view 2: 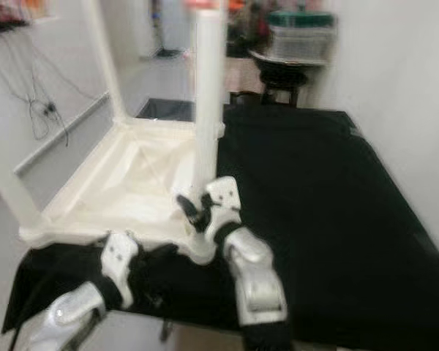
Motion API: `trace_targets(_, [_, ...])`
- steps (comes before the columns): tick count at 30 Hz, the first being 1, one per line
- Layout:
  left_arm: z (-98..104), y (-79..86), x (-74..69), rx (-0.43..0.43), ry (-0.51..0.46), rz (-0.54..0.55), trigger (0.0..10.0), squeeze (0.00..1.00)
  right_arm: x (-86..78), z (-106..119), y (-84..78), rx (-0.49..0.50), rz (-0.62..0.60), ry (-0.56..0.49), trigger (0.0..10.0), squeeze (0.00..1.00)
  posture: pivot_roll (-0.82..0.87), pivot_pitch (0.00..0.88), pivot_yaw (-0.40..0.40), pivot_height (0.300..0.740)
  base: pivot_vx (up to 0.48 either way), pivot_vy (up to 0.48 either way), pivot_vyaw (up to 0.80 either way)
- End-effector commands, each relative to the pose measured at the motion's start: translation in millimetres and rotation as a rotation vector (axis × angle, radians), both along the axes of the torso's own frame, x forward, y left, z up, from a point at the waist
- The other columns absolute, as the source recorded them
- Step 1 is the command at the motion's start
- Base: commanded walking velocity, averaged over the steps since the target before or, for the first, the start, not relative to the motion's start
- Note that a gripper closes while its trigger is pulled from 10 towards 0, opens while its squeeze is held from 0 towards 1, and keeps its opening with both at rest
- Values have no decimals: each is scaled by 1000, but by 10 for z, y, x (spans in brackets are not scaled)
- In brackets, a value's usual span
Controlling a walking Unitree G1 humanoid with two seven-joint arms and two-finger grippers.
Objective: Building children table
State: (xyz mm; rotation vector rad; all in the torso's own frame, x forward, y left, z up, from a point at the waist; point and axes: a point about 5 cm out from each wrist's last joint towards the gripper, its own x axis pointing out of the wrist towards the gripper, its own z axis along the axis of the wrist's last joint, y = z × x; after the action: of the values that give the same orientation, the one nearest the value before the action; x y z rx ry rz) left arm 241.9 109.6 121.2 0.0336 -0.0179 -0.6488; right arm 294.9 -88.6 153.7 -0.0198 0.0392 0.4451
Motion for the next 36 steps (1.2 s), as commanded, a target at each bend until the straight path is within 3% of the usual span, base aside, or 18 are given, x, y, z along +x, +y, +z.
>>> trace_targets(1, [-9,14,2,5,10,-2,10000,0,-66,-166,-7,-38,-14,84,0,0,-48,0,-16,740,0,0,0])
trace_targets(4, [-10,11,19,11,12,-9,10000,0,101,-144,-84,-42,12,82,0,0,-29,0,-31,740,0,0,0])
trace_targets(7, [-9,14,21,10,11,-3,10000,0,103,-148,-59,-36,22,91,0,0,-29,0,-31,740,0,0,0])
trace_targets(8, [-9,20,25,10,9,7,10000,0,101,-137,-44,-26,19,91,10000,0,-28,0,-31,740,0,0,0])
trace_targets(9, [-9,20,33,10,8,10,10000,0,88,-122,-20,-3,43,101,10000,1000,-27,0,-32,740,0,0,0])
trace_targets(15, [-11,14,45,11,11,5,10000,0,76,-9,101,32,133,91,10000,1000,-29,0,-30,740,0,0,0])
trace_targets(17, [-12,5,48,11,12,3,10000,0,48,93,186,53,337,51,10000,1000,-22,0,-35,740,0,0,0])
trace_targets(20, [-12,1,48,11,12,3,10000,0,33,125,210,51,416,33,10000,1000,-22,0,-35,740,0,0,0])
trace_targets(21, [-12,-4,50,9,12,4,10000,0,-47,184,206,30,676,-2,10000,918,-22,0,-34,740,0,0,0])
trace_targets(23, [-12,-4,50,9,12,4,10000,0,-47,184,206,30,676,-2,10000,918,-22,0,-34,740,0,0,0])
trace_targets(24, [-12,-5,50,8,12,5,10000,0,-66,192,192,27,744,0,10000,918,-22,0,-34,740,0,0,0])
trace_targets(25, [-12,-7,49,8,11,4,10000,0,-73,202,158,9,836,0,10000,0,-19,0,-35,740,0,0,0])
trace_targets(26, [-13,-9,49,8,11,4,10000,0,-47,195,112,0,904,18,10000,0,-16,0,-36,740,0,0,0])
trace_targets(31, [-13,-14,48,8,12,3,10000,0,29,183,44,-7,965,42,10000,0,-10,0,-39,740,0,0,0])
trace_targets(32, [-15,-16,46,9,11,3,10000,0,118,161,13,1,971,67,2745,0,-4,0,-38,740,0,0,0])
trace_targets(33, [-16,-18,44,10,11,3,10000,0,175,147,-4,7,972,82,2745,0,-4,0,-38,740,0,0,0])
trace_targets(34, [-17,-19,42,10,11,4,10000,0,218,137,-23,14,982,97,0,0,-4,0,-38,740,0,0,0])
trace_targets(36, [-17,-19,42,10,11,4,10000,0,218,137,-23,14,982,97,0,0,-4,0,-38,740,0,0,0])
